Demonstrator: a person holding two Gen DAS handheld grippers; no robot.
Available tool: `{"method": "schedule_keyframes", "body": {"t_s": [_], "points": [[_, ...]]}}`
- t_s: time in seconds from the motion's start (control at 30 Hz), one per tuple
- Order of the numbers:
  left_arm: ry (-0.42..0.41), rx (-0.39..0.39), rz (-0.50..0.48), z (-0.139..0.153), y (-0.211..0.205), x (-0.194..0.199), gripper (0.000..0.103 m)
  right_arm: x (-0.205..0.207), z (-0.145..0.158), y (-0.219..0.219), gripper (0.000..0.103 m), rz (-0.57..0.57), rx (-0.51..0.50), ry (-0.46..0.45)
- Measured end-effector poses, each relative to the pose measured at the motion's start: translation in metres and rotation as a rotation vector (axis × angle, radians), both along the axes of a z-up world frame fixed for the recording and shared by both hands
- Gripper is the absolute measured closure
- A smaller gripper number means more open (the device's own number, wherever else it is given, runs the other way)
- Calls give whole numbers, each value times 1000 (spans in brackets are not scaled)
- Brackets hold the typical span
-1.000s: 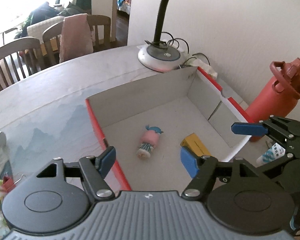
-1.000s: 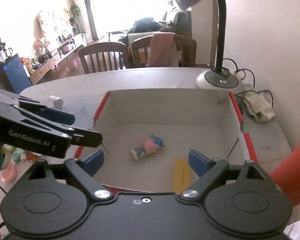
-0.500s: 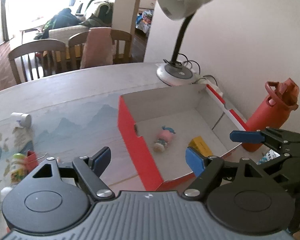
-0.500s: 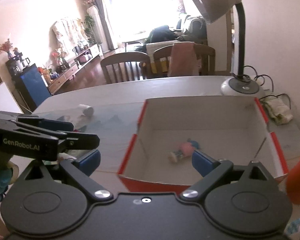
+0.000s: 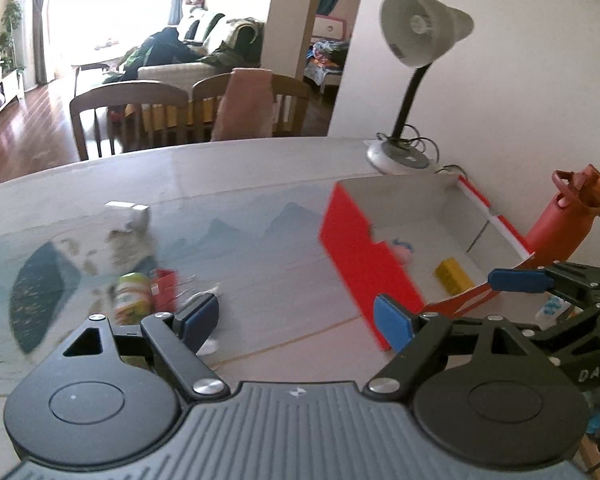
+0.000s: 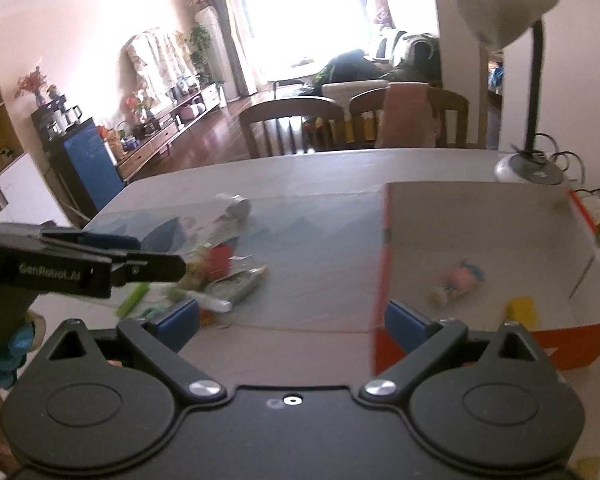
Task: Organize rigid objects
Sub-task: 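Withdraw both grippers from the box back toward the items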
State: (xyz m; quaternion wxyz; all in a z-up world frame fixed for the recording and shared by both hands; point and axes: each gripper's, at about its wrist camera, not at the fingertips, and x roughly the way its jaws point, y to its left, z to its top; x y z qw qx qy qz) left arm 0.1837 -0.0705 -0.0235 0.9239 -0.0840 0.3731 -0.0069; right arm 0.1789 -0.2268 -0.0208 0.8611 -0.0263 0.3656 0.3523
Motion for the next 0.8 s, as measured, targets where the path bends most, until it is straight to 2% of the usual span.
{"method": "schedule_keyframes", "body": {"t_s": [0.13,0.2,0.23,0.27,0.47,0.8], "points": [[9,6,-1,-5,34,-18,16,-19,-6,30,4,15,-6,10],[8,9,2,-7,50,-26,9,-28,-11,44,4,22,-15,18],[8,6,2,-9,58,-30,1,-32,-15,53,4,26,-21,25],[6,2,5,-10,66,-34,0,-33,-17,60,4,30,-27,29],[-1,11,30,-19,111,-54,0,-59,-36,104,4,79,-63,47],[92,8,139,-65,181,-59,0,-82,-70,176,5,160,-140,83]]}}
